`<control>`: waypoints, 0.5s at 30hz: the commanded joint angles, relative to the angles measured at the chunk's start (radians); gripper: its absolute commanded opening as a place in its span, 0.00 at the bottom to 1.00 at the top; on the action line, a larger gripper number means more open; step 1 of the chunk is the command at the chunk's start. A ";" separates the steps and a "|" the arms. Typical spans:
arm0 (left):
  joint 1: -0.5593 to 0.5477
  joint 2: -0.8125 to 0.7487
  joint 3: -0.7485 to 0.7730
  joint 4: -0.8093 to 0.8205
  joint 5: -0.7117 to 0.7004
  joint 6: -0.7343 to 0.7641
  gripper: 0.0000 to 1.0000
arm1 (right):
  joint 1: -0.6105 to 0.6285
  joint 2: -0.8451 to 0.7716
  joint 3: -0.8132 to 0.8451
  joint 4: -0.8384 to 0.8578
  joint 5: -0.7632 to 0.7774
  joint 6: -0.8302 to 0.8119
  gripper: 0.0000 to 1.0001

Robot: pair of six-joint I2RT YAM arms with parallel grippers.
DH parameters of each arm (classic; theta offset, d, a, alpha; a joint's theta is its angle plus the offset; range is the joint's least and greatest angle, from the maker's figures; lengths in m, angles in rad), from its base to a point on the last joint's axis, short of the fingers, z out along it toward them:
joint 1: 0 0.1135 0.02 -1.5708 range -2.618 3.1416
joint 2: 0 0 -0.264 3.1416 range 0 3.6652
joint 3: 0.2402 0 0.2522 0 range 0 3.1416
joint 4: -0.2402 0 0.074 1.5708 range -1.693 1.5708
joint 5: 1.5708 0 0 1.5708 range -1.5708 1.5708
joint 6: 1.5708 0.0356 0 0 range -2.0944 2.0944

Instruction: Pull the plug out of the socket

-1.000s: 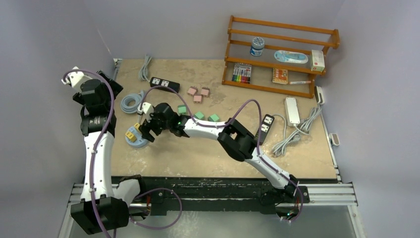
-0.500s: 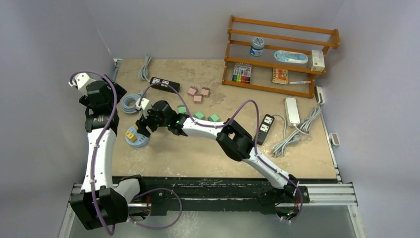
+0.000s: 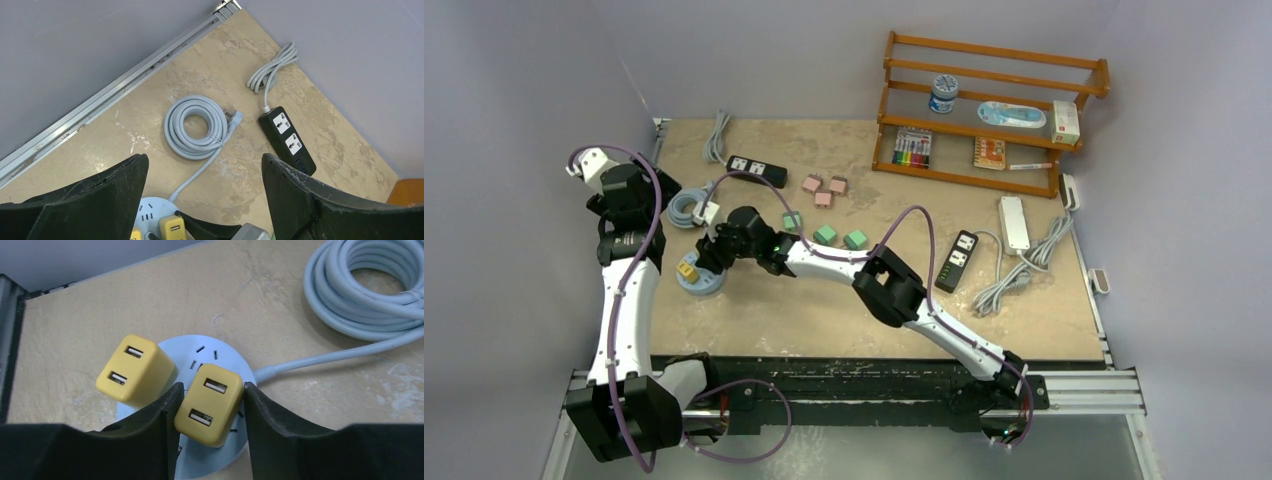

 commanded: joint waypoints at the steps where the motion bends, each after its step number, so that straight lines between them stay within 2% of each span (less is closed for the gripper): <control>1: 0.004 -0.010 -0.001 0.048 -0.019 0.001 0.82 | -0.006 -0.008 0.053 0.042 -0.033 0.012 0.38; 5: 0.005 -0.004 -0.006 0.056 0.009 0.000 0.82 | -0.017 -0.038 0.025 0.061 -0.026 0.024 0.00; 9: 0.004 0.017 -0.010 0.058 0.084 0.002 0.82 | -0.059 -0.136 -0.088 0.115 -0.012 0.078 0.00; 15: 0.004 0.087 -0.023 -0.053 0.228 -0.005 0.81 | -0.164 -0.396 -0.426 0.303 -0.049 0.179 0.00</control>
